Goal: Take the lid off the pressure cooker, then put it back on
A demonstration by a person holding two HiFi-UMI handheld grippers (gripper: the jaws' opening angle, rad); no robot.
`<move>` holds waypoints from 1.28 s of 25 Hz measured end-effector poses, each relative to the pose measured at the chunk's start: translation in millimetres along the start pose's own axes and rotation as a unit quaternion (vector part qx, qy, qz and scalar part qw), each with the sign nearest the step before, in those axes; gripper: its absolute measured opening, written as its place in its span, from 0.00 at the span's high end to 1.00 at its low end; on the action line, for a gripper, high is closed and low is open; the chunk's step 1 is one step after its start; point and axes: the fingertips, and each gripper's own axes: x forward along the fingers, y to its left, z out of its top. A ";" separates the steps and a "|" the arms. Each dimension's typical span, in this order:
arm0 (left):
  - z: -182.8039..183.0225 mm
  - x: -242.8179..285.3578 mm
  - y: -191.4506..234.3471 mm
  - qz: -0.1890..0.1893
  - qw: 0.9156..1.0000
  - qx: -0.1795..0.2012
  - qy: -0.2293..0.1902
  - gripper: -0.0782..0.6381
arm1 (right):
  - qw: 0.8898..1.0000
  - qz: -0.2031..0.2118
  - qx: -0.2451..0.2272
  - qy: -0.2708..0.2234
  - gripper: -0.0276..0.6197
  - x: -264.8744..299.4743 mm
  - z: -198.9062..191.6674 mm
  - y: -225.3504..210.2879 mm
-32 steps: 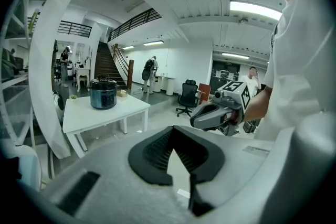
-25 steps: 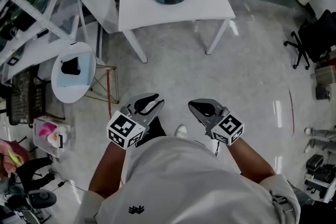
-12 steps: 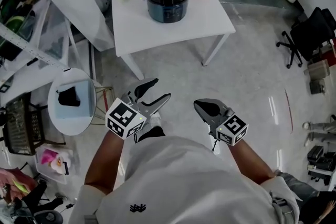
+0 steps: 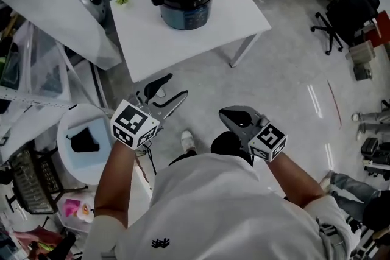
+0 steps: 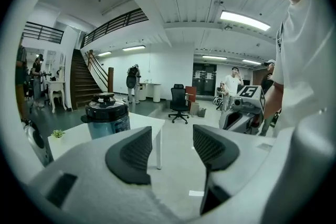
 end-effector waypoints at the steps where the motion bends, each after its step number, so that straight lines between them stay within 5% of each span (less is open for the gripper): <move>1: 2.2 4.5 7.4 -0.001 1.000 0.001 0.000 0.54 | 1.000 -0.001 0.001 0.001 0.94 1.3 1.9 -3.8; 10: 38.9 67.2 69.5 0.010 1.000 0.011 -0.006 0.55 | 1.000 0.009 0.003 -0.003 0.94 6.6 23.4 -79.9; 22: 92.5 147.6 169.3 0.087 0.996 0.036 0.012 0.55 | 0.999 0.054 -0.007 -0.001 0.94 12.3 51.5 -208.0; 32: 106.5 192.0 286.0 0.095 0.991 0.079 0.055 0.52 | 1.000 0.022 0.001 -0.009 0.94 41.3 73.8 -266.3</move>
